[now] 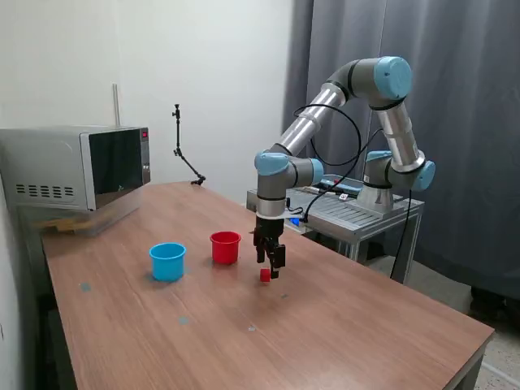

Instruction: Place red objects in the red bin, and blue objects in the blue bin.

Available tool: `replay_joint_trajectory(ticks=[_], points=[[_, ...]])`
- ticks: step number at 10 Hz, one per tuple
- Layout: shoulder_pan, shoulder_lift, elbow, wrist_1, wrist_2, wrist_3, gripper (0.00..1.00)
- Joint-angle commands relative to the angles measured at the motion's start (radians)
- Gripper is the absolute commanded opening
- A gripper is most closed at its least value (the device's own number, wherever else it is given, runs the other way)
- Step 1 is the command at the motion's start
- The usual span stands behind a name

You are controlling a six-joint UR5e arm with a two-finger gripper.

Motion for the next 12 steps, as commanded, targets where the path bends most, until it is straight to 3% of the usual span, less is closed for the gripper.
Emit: replay_joint_trajectory(ticks=[1,7,8,12], points=[[0.0,0.001,0.001,-0.001,0.002,0.0,1.0],[0.0,0.001,0.001,-0.001,0.002,-0.001,1.0],[0.0,0.003,0.001,-0.001,0.003,-0.001,0.0],[0.0,0.003,0.001,-0.001,0.003,-0.003,0.0]])
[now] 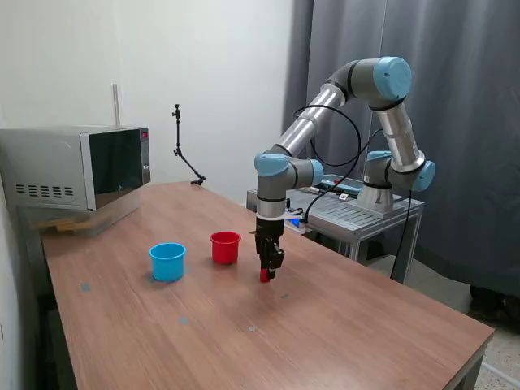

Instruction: Place red objects in the red bin, and blue objects in the blue bin.

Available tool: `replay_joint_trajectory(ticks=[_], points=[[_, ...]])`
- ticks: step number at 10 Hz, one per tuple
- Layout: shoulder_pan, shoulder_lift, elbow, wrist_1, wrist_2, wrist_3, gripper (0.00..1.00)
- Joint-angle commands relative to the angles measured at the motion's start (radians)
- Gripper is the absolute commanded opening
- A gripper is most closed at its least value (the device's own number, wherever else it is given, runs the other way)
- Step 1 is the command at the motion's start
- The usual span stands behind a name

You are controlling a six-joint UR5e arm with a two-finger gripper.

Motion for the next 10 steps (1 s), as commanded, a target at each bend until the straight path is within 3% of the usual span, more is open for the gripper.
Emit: replay_joint_trajectory(ticks=[1,10], points=[[0.0,-0.001,0.0,0.0,0.0,0.0,0.0],[0.0,-0.042,-0.026,0.003,-0.011,-0.011,0.0]])
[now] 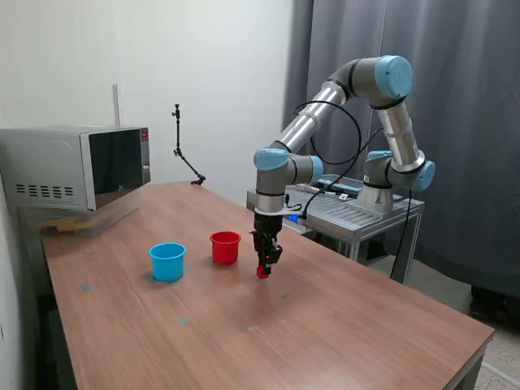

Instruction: Place red objects in the red bin, and blue objects in the blue bin.

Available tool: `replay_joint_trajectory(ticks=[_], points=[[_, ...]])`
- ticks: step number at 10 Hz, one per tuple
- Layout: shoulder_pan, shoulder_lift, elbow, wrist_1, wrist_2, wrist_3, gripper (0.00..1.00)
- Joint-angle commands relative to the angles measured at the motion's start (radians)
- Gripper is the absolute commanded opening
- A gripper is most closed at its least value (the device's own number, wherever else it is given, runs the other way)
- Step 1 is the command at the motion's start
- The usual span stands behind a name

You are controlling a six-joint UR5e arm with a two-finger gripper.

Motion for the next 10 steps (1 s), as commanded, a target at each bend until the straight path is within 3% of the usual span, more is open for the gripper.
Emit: replay_joint_trajectory(ticks=[1,5,7,10], points=[[-0.002,-0.051,-0.009,0.022,-0.01,-0.003,0.0],[-0.031,-0.134,-0.008,0.069,-0.035,-0.003,0.0],[-0.086,-0.16,-0.001,0.071,-0.085,-0.003,0.0],[-0.119,-0.162,0.002,0.082,-0.105,-0.013,0.0]])
